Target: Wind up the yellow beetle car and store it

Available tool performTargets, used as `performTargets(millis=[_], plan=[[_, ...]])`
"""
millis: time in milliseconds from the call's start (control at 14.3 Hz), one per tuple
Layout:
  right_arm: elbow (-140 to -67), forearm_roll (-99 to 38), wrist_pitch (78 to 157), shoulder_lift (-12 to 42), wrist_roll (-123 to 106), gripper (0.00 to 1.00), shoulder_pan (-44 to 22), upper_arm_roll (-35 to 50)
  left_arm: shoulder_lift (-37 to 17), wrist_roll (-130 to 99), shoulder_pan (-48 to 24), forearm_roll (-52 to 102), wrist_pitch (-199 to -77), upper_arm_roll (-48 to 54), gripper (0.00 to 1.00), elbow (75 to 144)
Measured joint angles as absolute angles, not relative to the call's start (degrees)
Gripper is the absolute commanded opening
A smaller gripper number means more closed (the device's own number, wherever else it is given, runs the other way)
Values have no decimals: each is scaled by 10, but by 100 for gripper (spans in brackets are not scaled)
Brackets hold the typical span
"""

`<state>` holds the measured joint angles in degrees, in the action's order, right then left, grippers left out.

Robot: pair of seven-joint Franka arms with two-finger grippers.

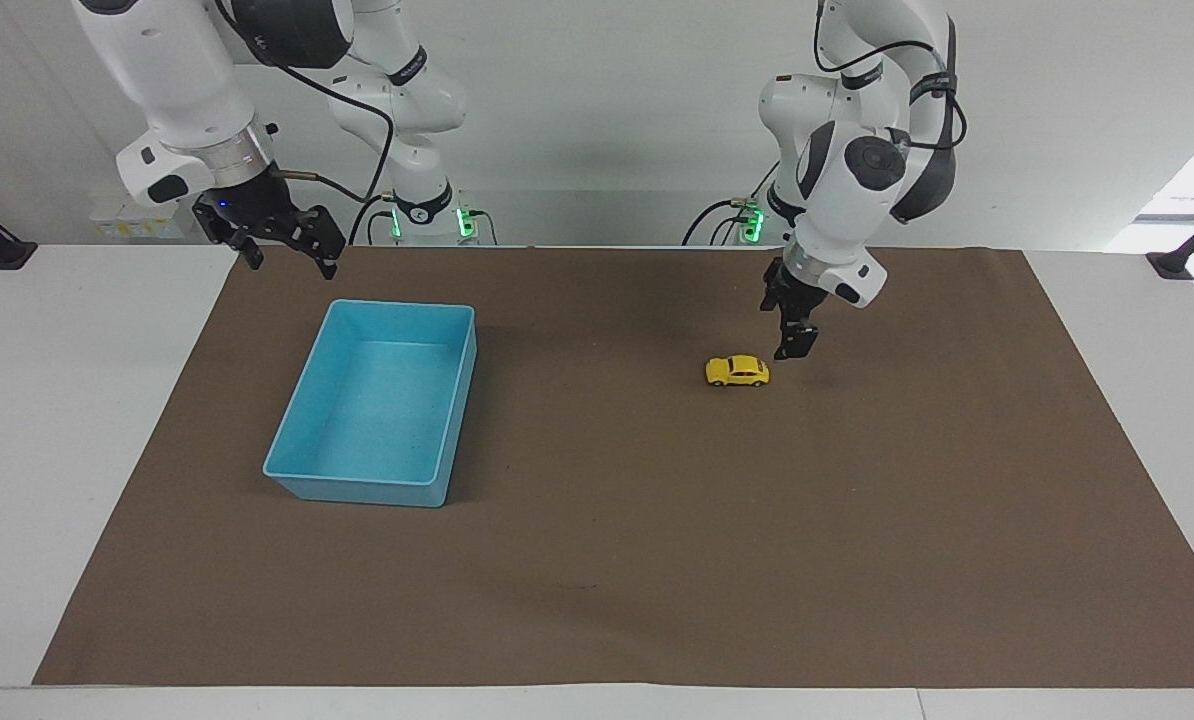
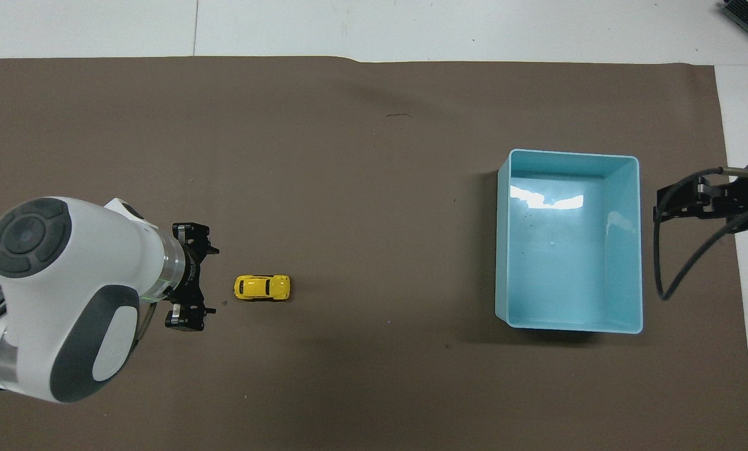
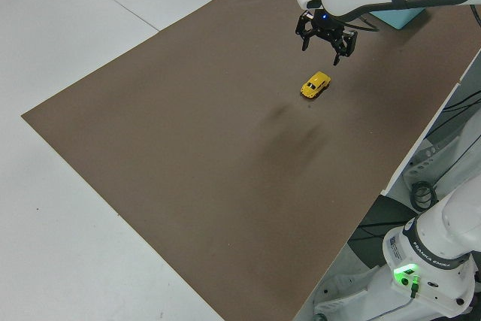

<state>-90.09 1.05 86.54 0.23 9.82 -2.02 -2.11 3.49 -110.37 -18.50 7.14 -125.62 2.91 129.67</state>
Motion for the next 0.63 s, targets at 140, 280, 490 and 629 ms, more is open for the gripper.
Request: performTargets(millis=[140,280,490,629], plan=[[-901,10,865,2,98,100,-20,-21,6,-1120,-186,71,-1291,29,100,1298],[-901,10,865,2,98,100,-20,-21,-8,-1129,-187,71,-1317,29,100,1304],[-901,10,865,2,98,100,-20,-21,-16,-1147,-201,71,-1332,29,100,1315],[-901,10,865,2,98,100,-20,-21,-16,-1157,-220,71,-1335,30,100,1318]])
